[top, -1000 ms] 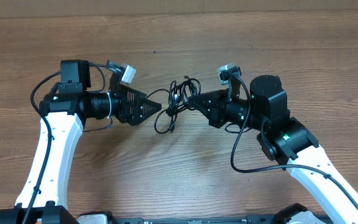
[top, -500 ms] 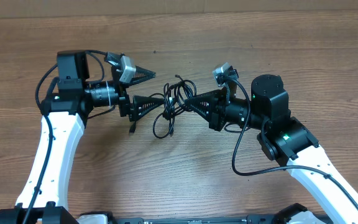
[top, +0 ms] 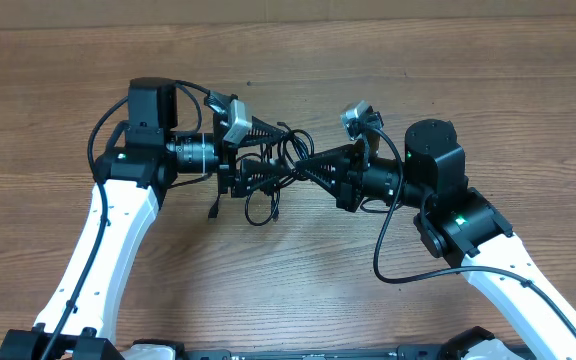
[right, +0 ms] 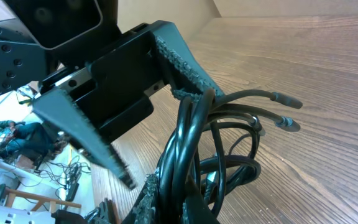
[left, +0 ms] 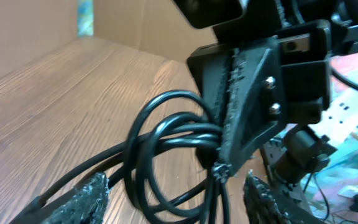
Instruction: Untangle cables
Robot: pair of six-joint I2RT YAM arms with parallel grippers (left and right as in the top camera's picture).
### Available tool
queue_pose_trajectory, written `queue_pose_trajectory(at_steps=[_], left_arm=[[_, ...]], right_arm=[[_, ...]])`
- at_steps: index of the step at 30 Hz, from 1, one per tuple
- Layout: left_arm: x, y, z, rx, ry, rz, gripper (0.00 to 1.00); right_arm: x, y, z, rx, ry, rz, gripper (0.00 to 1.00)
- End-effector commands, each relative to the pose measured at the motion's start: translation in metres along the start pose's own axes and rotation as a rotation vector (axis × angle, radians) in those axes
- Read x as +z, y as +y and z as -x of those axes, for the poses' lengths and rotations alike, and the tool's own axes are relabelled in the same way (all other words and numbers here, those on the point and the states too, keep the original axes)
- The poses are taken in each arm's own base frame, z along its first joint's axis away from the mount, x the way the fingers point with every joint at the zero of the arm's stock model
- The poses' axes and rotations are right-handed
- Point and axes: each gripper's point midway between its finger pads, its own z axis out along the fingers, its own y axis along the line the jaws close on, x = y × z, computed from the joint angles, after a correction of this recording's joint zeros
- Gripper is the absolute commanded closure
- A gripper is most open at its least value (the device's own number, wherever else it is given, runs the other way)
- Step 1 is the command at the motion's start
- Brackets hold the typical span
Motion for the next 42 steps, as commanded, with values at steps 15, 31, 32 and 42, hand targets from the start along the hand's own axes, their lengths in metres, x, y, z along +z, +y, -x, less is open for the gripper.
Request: queue_pose_trajectory(at_steps=[15,31,32,42], left_arm=[[-0.007,-0.006,-0.002,-0.136,0.028,0.026,0.56],[0.001,-0.01,0.001,-0.186,0.029,0.005,0.38],[0.001,-0.01,0.001,-0.183,0.029,0.006,0.38],[0.001,-0.008,0.006,-0.175,0.015,0.008,0.43]], right_arm=[[-0.002,0.009,0.012,-0.043,-0.031,0.034,0.96],[-0.003,0.026,0.01,-0.061,-0.009,0.13,0.96],[-0.003,0.025,0.008,-0.054,-0.004,0.127,0.96],[-0.004,0.027,0.003,-0.038,0.02,0.144,0.96]])
